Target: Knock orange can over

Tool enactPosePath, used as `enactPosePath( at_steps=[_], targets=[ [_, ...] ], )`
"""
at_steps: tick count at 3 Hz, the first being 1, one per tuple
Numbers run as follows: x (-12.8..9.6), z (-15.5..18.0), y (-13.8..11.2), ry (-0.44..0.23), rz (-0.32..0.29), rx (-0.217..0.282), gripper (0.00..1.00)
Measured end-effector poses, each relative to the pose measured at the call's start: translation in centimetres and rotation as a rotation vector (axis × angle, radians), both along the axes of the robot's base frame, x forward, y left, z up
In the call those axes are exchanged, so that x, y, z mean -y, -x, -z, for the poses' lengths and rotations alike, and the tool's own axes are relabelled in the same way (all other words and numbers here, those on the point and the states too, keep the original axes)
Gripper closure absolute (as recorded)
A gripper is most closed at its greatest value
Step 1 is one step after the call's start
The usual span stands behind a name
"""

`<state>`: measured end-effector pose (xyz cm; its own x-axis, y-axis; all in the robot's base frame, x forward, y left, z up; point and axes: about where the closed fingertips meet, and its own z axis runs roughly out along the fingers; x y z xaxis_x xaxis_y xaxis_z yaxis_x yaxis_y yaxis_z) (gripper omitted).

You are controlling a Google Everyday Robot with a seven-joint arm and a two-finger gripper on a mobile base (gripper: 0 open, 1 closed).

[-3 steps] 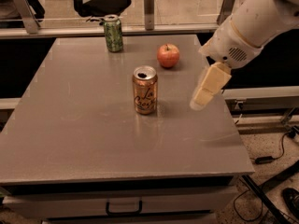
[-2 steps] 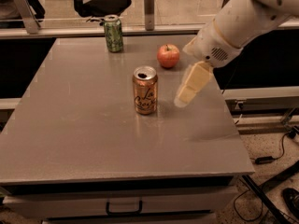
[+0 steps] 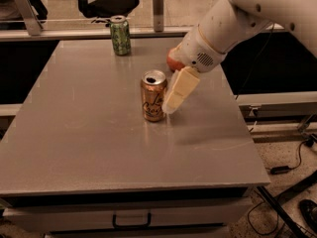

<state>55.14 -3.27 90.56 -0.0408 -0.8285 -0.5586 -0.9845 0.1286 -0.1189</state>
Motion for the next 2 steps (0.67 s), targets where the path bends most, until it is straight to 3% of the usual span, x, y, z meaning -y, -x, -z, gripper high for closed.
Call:
enactPosePath(
  at_steps=[1,2],
  targets=[
    [-2.5,0.7,0.3,-0.035,-0.056,-0.024,0.00],
    [-3.6,0.9,0.6,-0.052,-0.084,-0.037,0.00]
  ],
)
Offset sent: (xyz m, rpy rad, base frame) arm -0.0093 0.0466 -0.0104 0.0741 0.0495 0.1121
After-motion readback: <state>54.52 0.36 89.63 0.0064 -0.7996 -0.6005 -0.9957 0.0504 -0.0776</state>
